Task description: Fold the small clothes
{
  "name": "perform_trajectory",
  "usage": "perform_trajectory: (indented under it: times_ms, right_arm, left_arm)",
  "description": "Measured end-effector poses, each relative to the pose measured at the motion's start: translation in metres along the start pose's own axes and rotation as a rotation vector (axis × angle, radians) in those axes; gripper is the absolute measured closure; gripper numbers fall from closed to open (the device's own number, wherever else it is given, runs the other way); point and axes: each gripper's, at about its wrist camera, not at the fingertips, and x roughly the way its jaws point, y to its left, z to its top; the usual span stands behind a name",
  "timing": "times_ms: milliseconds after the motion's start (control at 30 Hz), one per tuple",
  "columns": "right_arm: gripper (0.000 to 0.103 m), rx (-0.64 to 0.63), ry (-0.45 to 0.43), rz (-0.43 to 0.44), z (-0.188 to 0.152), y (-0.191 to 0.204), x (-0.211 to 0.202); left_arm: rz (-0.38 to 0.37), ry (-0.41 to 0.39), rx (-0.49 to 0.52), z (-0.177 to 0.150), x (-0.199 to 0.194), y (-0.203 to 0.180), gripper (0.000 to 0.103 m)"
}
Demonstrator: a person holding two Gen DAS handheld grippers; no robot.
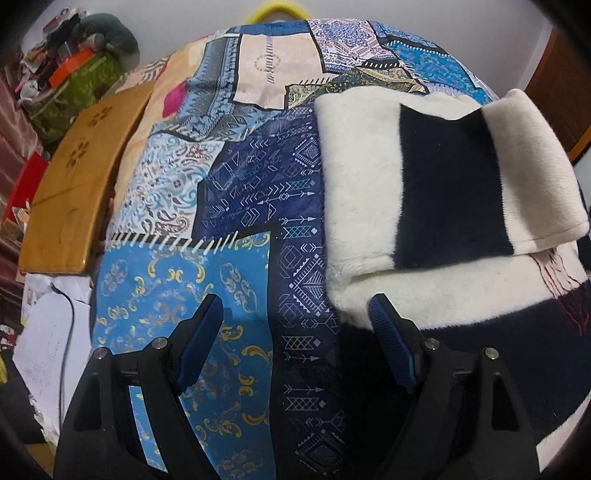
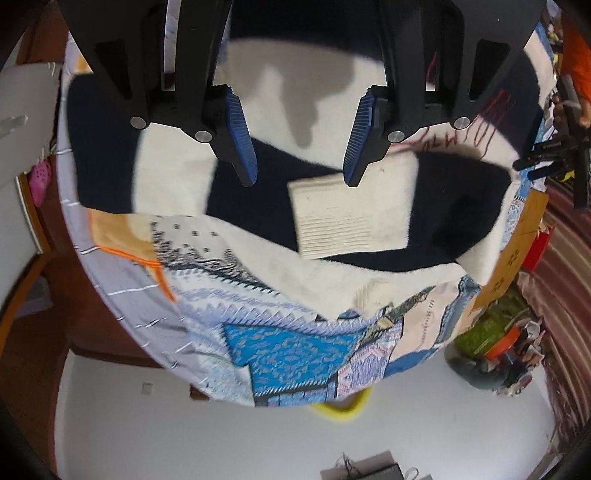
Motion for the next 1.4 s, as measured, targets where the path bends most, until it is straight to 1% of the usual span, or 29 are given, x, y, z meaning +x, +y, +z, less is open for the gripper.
perform_trajectory:
  times_ms: [133, 333, 500, 600, 700, 733, 767, 800, 833, 867, 967, 1000, 1133, 1267, 1400]
  right_arm:
    - [0.058, 0.044, 0.052, 0.019, 0.009, -0.005, 0.031]
    - [0.058, 0.086, 0.111, 0.038, 0.012, -0.009, 0.066]
    - [0.058, 0.116, 0.098, 0.096, 0.01, -0.006, 0.074]
    - [0.058, 0.109, 0.106, 0.132, 0.009, -0.002, 0.077]
    - [0.065, 0.078, 0.101, 0.125, 0.009, 0.004, 0.078]
    - [0.069, 0.07, 0.094, 0.119, 0.01, 0.006, 0.076]
    - [0.076, 0.059, 0.086, 0.111, 0.01, 0.007, 0.074]
    - [0.08, 0.047, 0.075, 0.105, 0.012, 0.007, 0.072]
    - [0.088, 0.036, 0.062, 0.1, 0.012, 0.008, 0.068]
    - [0.091, 0.029, 0.055, 0.099, 0.013, 0.008, 0.066]
    - [0.093, 0.007, 0.02, 0.114, 0.015, 0.006, 0.056]
    - [0.093, -0.006, 0.004, 0.105, 0.016, 0.007, 0.05]
    - [0.094, -0.038, -0.041, 0.099, 0.02, 0.008, 0.028]
    - [0.094, -0.056, -0.08, 0.07, 0.022, 0.005, 0.01]
    - [0.094, -0.028, -0.123, 0.045, 0.024, -0.011, -0.007]
  left_arm:
    - [0.003, -0.01, -0.008, -0.001, 0.003, 0.002, 0.014]
    - [0.013, -0.021, -0.013, -0.001, 0.008, 0.001, 0.009]
    - [0.029, -0.031, -0.002, -0.001, 0.009, -0.003, 0.009]
    - [0.038, -0.035, 0.003, -0.001, 0.009, -0.004, 0.009]
    - [0.047, -0.038, 0.004, -0.001, 0.009, -0.006, 0.009]
    - [0.048, -0.037, 0.002, -0.001, 0.009, -0.006, 0.009]
    - [0.049, -0.036, 0.001, -0.001, 0.009, -0.006, 0.009]
    - [0.05, -0.033, -0.001, -0.002, 0.008, -0.006, 0.009]
    - [0.051, -0.03, -0.003, -0.002, 0.008, -0.006, 0.009]
    - [0.052, -0.028, -0.003, -0.002, 0.007, -0.006, 0.009]
    - [0.06, -0.024, 0.012, -0.004, 0.002, -0.009, 0.009]
    - [0.063, -0.028, 0.026, -0.005, -0.002, -0.011, 0.009]
    - [0.083, -0.066, 0.087, -0.007, -0.02, -0.023, 0.009]
    - [0.075, -0.107, 0.092, -0.001, -0.038, -0.029, 0.009]
    - [0.079, -0.146, 0.101, 0.009, -0.052, -0.037, 0.009]
